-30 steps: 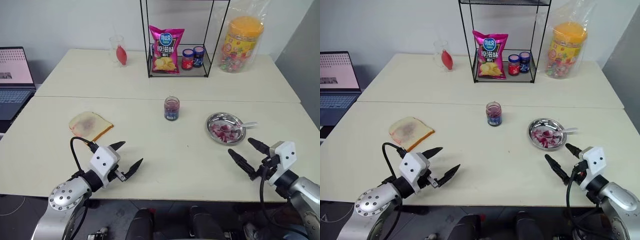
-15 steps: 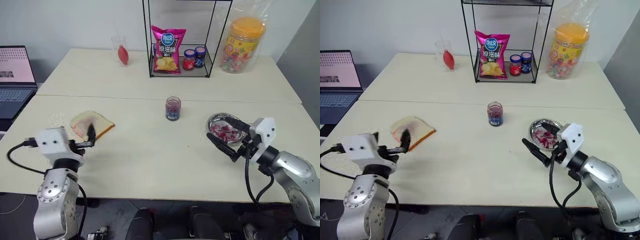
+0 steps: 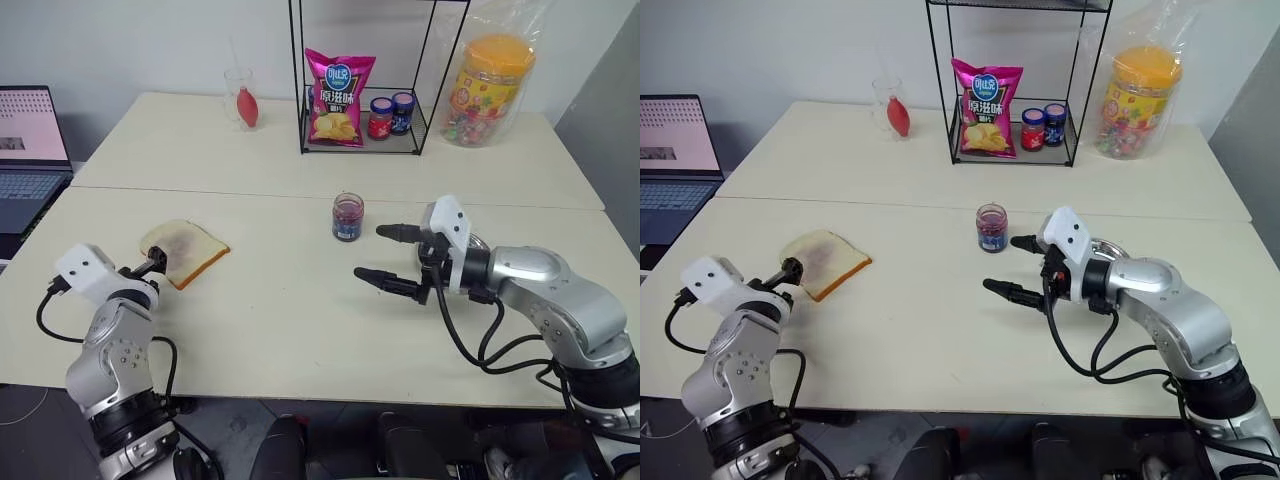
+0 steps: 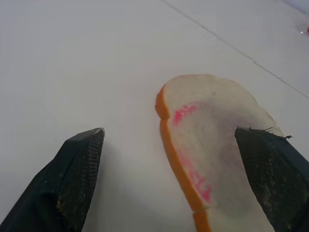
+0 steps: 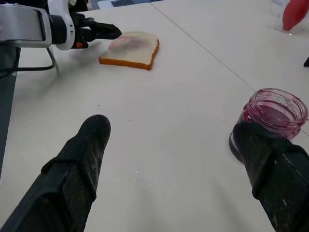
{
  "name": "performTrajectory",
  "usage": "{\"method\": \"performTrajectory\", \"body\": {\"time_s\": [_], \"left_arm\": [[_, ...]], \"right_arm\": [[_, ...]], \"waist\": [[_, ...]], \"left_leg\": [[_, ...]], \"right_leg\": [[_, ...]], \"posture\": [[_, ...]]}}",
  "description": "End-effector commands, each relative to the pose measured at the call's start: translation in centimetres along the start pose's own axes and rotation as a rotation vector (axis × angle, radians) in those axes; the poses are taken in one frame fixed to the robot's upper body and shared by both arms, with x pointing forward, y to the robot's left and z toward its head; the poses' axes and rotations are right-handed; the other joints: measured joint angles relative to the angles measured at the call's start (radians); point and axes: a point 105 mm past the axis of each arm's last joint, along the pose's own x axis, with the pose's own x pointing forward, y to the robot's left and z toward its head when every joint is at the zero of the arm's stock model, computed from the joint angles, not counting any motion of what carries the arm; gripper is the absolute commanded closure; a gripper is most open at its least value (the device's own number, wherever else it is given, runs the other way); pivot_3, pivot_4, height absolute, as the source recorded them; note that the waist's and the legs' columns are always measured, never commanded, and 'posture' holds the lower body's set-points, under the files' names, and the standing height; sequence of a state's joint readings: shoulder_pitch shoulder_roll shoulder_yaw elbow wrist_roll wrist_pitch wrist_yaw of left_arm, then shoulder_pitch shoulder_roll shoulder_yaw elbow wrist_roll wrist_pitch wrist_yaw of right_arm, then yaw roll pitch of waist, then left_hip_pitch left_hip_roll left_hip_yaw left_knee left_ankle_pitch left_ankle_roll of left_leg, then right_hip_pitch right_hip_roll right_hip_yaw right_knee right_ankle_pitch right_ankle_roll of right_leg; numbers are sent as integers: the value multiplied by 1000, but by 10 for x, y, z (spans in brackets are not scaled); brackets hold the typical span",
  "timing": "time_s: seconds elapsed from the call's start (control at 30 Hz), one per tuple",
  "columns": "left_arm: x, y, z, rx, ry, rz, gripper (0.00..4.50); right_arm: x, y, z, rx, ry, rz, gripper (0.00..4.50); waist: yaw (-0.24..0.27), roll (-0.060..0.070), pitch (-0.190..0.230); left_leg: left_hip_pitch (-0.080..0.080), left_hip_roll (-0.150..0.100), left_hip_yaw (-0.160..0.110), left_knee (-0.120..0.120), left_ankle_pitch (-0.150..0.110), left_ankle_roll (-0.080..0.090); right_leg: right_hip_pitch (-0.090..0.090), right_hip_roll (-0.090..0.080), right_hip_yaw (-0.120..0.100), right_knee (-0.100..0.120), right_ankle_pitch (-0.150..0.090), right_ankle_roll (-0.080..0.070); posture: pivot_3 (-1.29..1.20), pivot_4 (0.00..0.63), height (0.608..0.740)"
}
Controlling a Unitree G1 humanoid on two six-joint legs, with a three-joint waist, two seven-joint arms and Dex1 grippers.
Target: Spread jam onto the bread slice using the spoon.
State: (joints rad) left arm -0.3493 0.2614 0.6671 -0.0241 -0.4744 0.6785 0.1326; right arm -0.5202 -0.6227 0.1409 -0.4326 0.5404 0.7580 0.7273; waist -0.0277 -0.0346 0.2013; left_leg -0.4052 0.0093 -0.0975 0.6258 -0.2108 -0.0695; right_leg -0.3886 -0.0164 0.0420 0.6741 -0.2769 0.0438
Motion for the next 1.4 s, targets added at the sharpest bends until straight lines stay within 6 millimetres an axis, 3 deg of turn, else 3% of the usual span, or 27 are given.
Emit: {"method": "performTrajectory", "body": {"time_s": [0.03, 0.17, 0.27, 0.4, 0.9, 1.17, 1.4], "left_arm": [[7, -5, 9, -28, 3, -1, 0], [12, -13, 5, -42, 50, -5, 0], [13, -23, -1, -66, 105, -17, 473], [15, -32, -5, -70, 162, -16, 1448], [16, -26, 4, -78, 118, 62, 4474], [8, -23, 14, -68, 70, 19, 4489], [-22, -52, 7, 35, 160, -325, 4489]], "right_arm": [[-1, 4, 10, -11, -24, 34, 62], [-2, 6, 12, -1, -28, 45, 62], [-6, 4, 13, 11, -29, 40, 0], [-9, 3, 12, 19, -27, 33, 0], [-13, 0, 11, 25, -25, 2, 0], [-15, -3, 11, 20, -20, -14, 0], [-35, 4, -2, 32, 43, -5, 0]], "waist": [[1, 0, 0], [-1, 0, 0], [0, 0, 0], [1, 0, 0], [0, 0, 0], [-1, 0, 0], [1, 0, 0]], "left_leg": [[0, 0, 0, 0, 0, 0], [0, 0, 0, 0, 0, 0], [0, 0, 0, 1, 0, 0], [0, -1, -1, 1, 0, 0], [0, -1, 0, 1, 0, 0], [0, -1, 0, 1, 0, 0], [-1, 0, -1, -1, 0, -1]], "right_leg": [[0, 0, 0, 0, 0, 0], [0, 0, 0, 0, -1, 2], [0, 0, 0, 1, 0, 2], [0, 0, 0, 1, 0, 3], [0, 0, 0, 1, 0, 3], [0, 0, 0, 1, 0, 3], [0, 0, 0, -1, 0, 2]], "posture": [[0, 150, 740], [0, 150, 740], [0, 150, 740], [0, 150, 740], [0, 150, 740], [0, 150, 740], [0, 150, 740]]}}
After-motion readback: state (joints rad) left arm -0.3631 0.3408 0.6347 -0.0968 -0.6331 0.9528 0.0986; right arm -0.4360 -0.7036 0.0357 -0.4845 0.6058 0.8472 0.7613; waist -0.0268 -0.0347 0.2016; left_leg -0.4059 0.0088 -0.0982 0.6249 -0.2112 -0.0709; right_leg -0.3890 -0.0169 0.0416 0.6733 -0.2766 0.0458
